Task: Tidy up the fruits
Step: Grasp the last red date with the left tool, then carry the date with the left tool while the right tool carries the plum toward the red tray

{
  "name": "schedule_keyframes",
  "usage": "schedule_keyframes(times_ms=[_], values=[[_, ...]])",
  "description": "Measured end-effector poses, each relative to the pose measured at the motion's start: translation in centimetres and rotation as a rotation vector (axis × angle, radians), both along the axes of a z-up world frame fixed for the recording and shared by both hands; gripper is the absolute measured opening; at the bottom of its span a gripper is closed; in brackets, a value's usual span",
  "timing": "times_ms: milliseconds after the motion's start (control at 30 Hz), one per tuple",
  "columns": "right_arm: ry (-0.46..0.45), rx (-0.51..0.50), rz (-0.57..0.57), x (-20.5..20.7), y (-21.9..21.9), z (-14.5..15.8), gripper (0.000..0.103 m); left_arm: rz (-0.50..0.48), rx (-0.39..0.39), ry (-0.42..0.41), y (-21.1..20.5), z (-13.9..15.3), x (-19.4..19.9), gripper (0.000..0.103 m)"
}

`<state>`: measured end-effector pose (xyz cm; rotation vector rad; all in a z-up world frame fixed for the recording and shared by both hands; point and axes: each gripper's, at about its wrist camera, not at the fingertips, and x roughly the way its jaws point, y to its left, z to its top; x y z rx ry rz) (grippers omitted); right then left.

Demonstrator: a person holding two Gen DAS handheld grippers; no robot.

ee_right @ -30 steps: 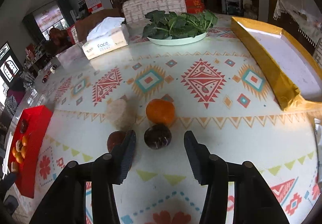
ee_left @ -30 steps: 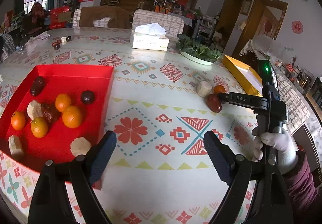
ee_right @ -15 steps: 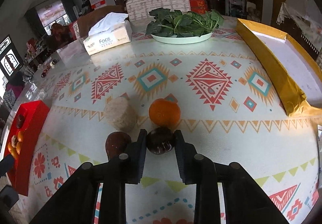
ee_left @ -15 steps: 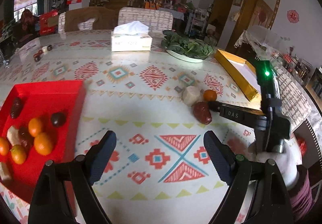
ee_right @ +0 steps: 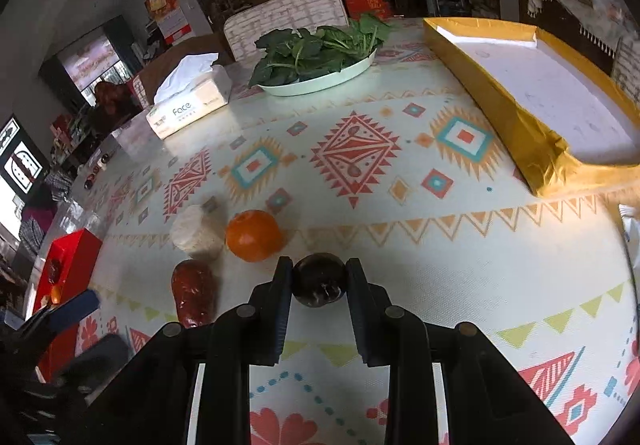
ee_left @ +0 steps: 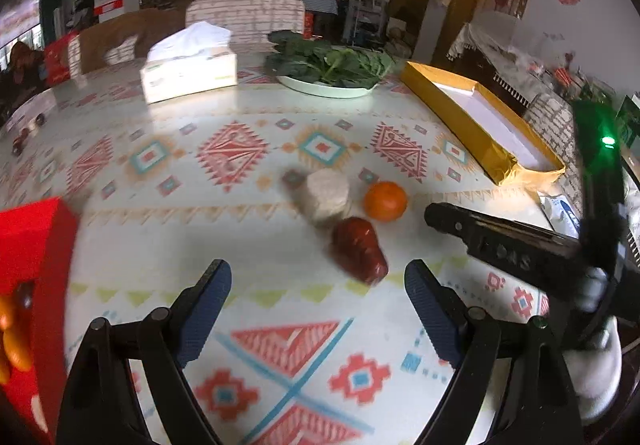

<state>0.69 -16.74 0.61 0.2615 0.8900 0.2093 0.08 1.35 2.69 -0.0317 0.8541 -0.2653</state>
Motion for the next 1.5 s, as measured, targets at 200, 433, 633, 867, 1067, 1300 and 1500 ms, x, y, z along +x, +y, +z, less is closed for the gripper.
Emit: schedule_keyframes(times_ms=[200,433,633,867,1067,1300,1500], values=[[-0.023,-0.009,-0.012,-0.3,-0.4,0.4,0.029,-0.032,-0.030,0.041,-1.5,-1.4,2.3,0.079],[-0.013,-0.007,-0.010,-0.1,-0.4,0.2,0.029,-0.076,-0.023,0.063,-2.9,-2.3,2.8,0.031],[-0.011,-0.021,-0.008,0.1,-0.2,0.0,0.029,-0.036,-0.036,0.017,-1.2,-1.2,1.6,0.030],[-0.019,-0.027,-0.005,0.1,0.0,0.0,0.029,0.026,-0.035,-0.064,2.0,1.4,-2.0,0.030],[-0.028,-0.042,-0.009,0.0,0.1,0.1,0.029,0.093,-0.069,-0.114,6.0,3.7,-5.2,0.030],[-0.056,-0.055,0.028,-2.1,2.0,2.4,0.029,0.188,-0.120,-0.168,11.8,5.8,-8.6,0.030],[-0.138,-0.083,0.144,-4.3,7.3,7.0,0.029,0.282,-0.156,-0.215,17.1,7.0,-11.0,0.030]])
